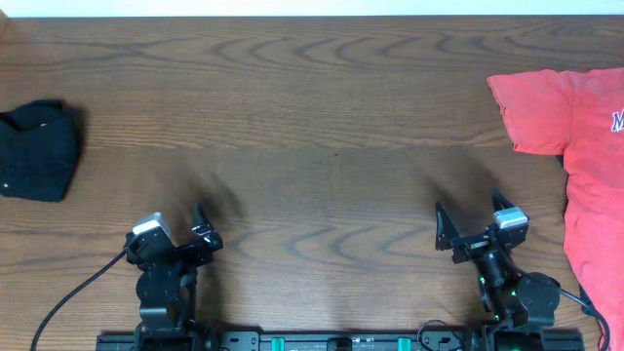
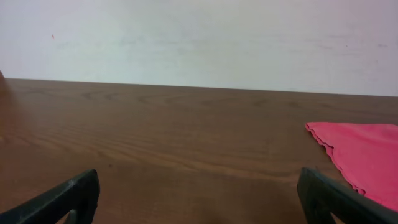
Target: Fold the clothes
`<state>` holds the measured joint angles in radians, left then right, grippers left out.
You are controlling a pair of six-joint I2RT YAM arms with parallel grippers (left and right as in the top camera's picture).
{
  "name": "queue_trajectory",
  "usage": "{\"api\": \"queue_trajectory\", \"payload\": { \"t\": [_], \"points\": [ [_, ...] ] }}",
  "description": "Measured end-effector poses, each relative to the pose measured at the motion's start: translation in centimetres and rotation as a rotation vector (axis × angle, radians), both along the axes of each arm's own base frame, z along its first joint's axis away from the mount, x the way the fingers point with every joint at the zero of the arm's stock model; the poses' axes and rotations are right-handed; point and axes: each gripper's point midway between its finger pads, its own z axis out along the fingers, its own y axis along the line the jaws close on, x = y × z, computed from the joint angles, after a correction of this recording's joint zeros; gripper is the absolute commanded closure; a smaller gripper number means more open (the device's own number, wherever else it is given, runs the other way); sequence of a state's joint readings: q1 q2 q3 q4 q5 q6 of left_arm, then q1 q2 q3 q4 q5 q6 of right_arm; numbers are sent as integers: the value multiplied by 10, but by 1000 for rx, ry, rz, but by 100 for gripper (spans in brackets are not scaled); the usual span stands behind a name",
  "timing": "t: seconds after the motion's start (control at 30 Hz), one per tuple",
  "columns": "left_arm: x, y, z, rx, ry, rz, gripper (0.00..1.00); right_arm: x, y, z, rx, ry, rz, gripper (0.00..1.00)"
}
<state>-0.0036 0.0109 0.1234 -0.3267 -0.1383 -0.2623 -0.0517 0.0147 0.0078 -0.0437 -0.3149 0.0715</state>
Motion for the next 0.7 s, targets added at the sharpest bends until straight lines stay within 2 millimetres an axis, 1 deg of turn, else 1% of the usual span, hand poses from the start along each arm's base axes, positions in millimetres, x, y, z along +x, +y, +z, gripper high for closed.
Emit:
{"api": "queue_trajectory", "payload": {
  "t": [0.37,0.6,0.7],
  "points": [
    [0,0,0,0,0,0,2,0,1,0,2,0,4,1],
    [0,0,0,0,0,0,2,0,2,0,50,15,7,1],
    [0,0,0,0,0,0,2,0,2,-6,85,52,6,1]
  ]
}}
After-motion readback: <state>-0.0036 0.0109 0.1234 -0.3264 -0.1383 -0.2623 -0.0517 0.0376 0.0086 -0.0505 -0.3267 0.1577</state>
